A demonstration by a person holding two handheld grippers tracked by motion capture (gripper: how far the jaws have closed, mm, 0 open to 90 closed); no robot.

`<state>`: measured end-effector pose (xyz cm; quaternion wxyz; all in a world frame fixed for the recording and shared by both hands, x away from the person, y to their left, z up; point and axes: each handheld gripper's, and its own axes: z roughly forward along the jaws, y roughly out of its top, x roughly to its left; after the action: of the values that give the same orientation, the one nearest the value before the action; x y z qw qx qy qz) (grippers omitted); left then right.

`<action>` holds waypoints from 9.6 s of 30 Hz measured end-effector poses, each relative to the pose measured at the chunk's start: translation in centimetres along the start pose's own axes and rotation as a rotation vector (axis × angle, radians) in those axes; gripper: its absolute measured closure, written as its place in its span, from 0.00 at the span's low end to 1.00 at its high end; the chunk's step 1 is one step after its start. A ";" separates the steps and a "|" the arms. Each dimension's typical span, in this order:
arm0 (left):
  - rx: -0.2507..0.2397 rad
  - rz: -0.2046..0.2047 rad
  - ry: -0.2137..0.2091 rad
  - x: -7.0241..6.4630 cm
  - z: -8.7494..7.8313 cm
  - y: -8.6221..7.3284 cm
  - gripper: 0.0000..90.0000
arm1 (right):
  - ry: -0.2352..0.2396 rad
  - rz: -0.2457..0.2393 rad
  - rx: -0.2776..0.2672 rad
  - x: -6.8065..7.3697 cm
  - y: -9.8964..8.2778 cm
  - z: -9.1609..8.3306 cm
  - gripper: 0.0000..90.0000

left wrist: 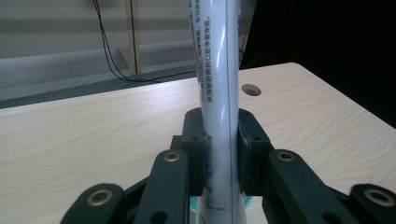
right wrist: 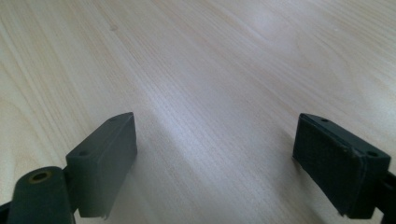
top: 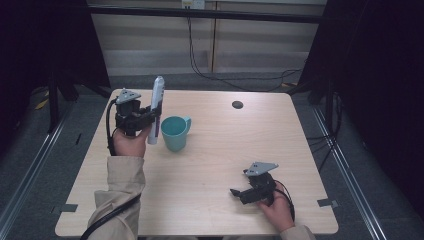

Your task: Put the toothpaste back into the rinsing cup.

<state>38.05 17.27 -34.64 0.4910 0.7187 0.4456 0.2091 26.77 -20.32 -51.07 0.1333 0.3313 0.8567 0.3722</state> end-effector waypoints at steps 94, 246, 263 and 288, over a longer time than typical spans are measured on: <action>-0.010 0.001 0.019 -1.3 8.6 -0.2 0.84 | 0.003 0.001 0.001 0.0 0.0 0.0 0.14; 0.080 -0.015 0.058 -0.1 4.3 -7.4 0.35 | 0.003 0.001 -0.001 0.0 0.0 0.0 0.14; 0.089 0.010 0.047 -0.3 3.8 -7.1 0.27 | 0.002 0.001 -0.001 0.0 0.0 0.0 0.14; 0.140 0.011 0.014 0.5 2.1 -8.1 0.19 | 0.002 0.001 -0.001 0.0 0.0 0.0 0.14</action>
<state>36.33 17.59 -42.83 0.4353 0.7523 0.4586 0.1851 26.78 -20.32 -51.08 0.1324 0.3311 0.8565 0.3731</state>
